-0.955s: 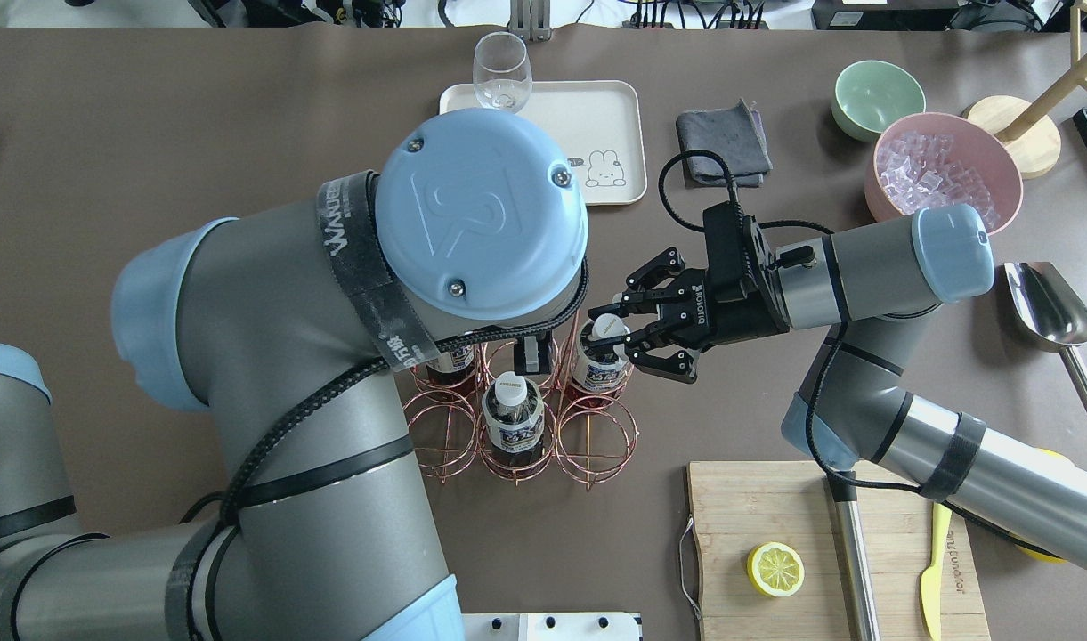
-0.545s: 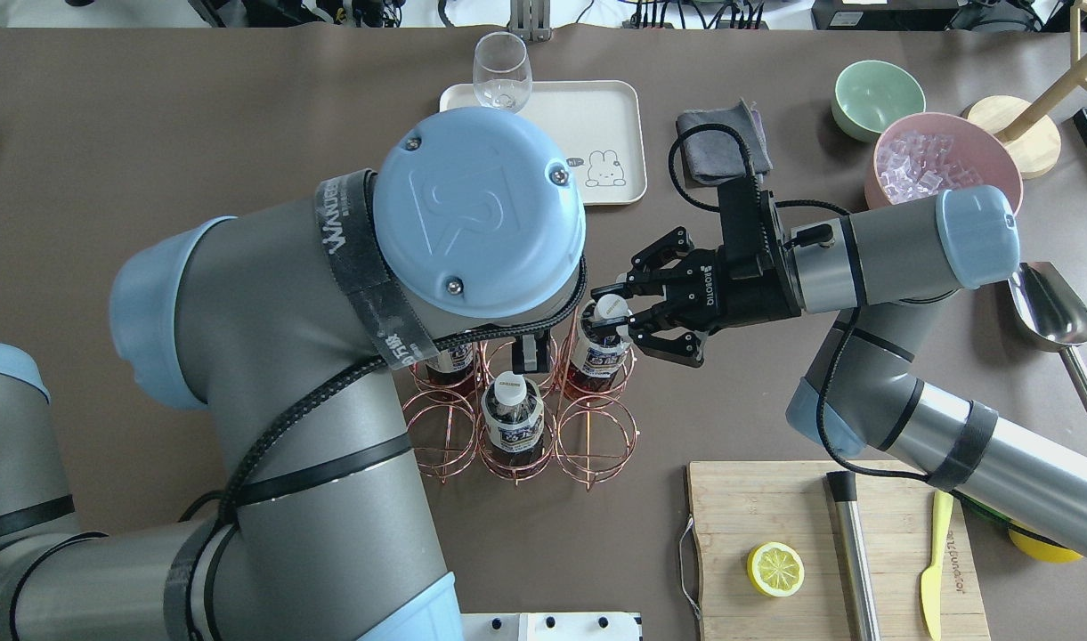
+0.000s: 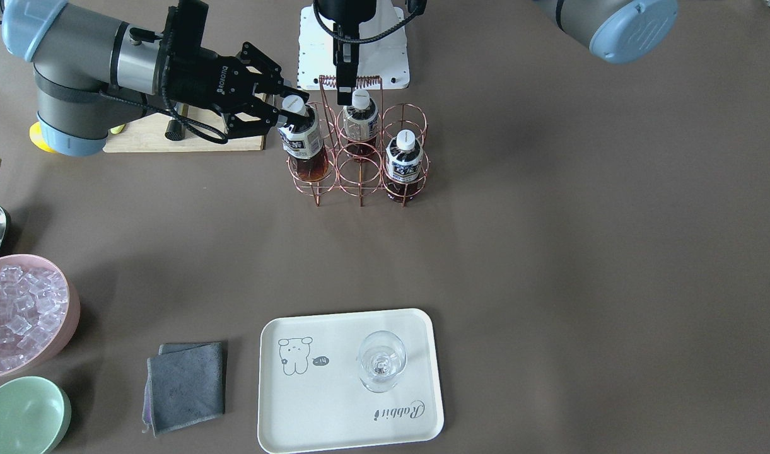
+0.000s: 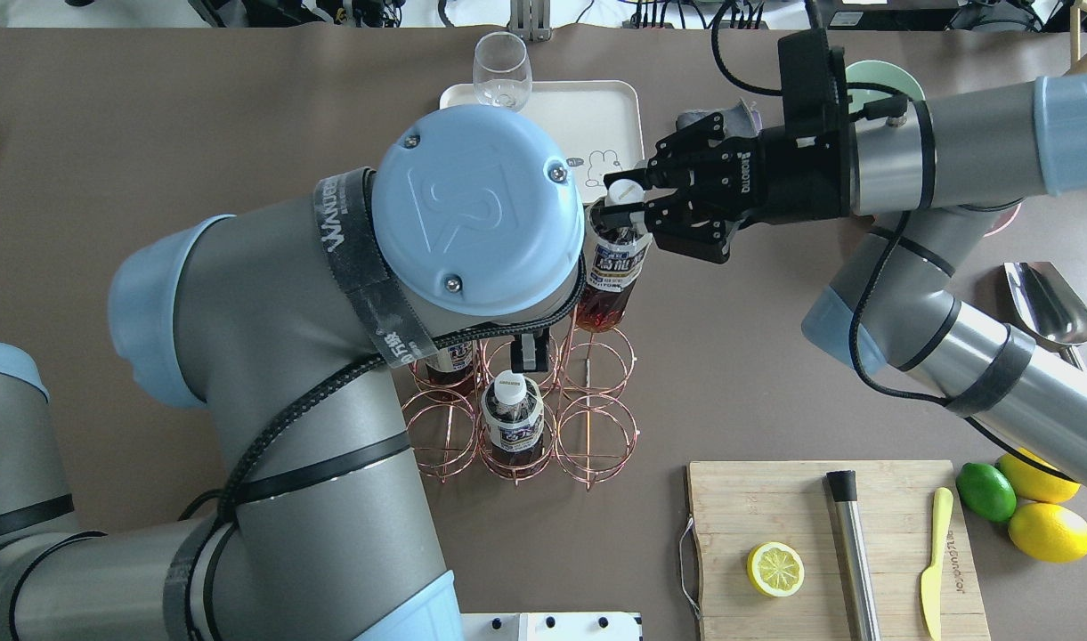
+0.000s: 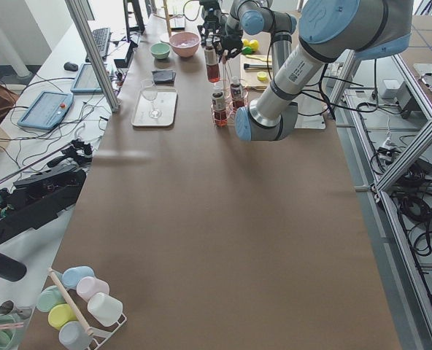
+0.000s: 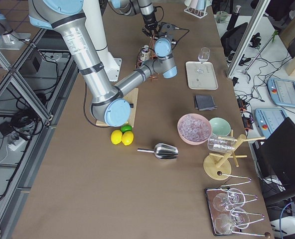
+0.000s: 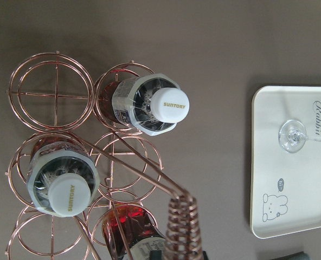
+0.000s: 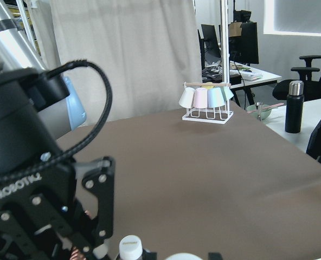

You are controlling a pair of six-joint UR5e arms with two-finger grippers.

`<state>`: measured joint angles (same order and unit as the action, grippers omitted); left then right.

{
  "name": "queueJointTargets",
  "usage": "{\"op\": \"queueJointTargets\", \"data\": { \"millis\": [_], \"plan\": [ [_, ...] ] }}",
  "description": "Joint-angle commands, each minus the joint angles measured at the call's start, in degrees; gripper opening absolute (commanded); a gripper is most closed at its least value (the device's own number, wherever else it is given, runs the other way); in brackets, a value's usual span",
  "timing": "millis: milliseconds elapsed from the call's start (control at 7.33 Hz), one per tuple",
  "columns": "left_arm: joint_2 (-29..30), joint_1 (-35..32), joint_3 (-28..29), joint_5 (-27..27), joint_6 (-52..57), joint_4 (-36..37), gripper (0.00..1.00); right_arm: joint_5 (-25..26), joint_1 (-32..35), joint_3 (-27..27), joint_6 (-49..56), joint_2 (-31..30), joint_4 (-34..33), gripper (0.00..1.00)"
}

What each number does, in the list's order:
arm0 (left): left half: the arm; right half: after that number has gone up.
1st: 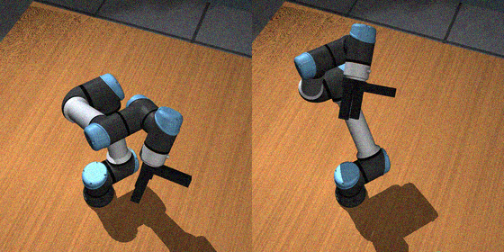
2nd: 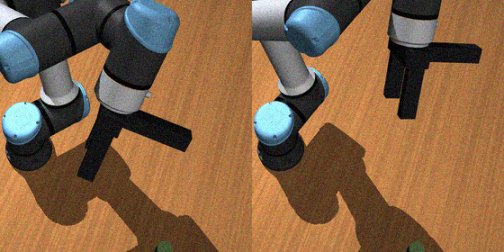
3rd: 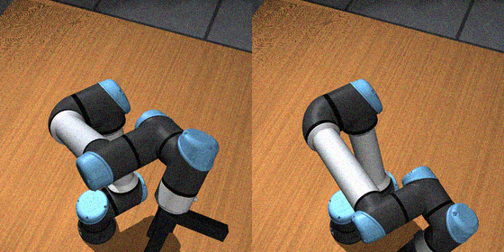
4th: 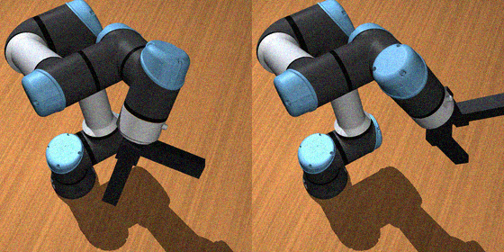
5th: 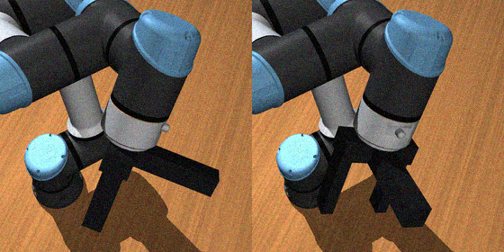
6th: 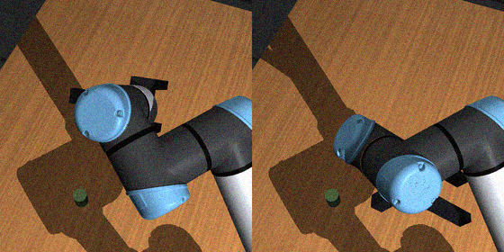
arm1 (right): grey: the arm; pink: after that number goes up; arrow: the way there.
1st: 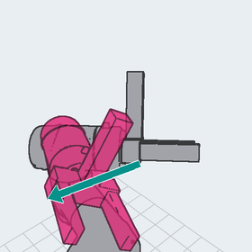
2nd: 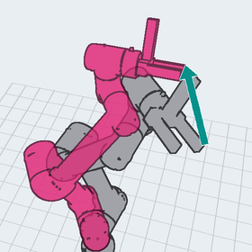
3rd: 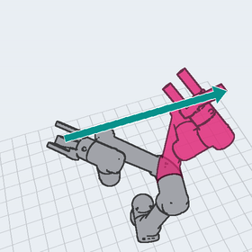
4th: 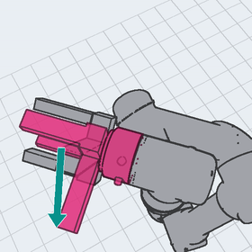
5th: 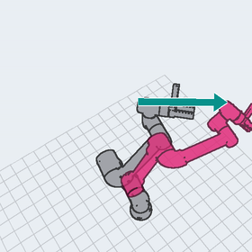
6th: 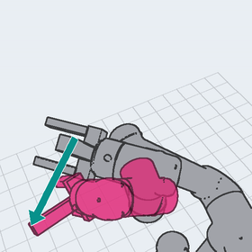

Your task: Take tea from basket to plate

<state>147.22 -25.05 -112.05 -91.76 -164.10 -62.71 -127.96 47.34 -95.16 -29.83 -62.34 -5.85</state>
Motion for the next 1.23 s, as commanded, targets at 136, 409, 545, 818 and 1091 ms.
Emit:
{"op": "queueJointTargets", "data": {
  "millis": [136,409,545,818,1091],
  "plan": [
    [0.0,0.0,-0.1,0.0,0.0,0.0,0.00,0.7,10.1,1.3,-1.0,3.1,-2.0,0.00],
    [-0.1,-1.4,-3.3,-0.1,0.8,3.2,0.00,5.9,12.9,8.4,0.6,6.4,-2.3,0.00],
    [-0.1,-3.4,-6.7,-0.7,2.7,6.1,0.00,10.5,12.9,13.0,0.7,8.8,-2.3,0.00],
    [-2.1,-10.1,-11.0,-5.7,8.3,8.4,0.00,21.6,11.1,20.5,1.0,12.1,-2.3,0.00],
    [-6.7,-17.6,-10.9,-10.0,18.5,8.1,0.00,32.0,7.1,27.0,0.9,13.8,-2.2,0.00]
  ]
}}
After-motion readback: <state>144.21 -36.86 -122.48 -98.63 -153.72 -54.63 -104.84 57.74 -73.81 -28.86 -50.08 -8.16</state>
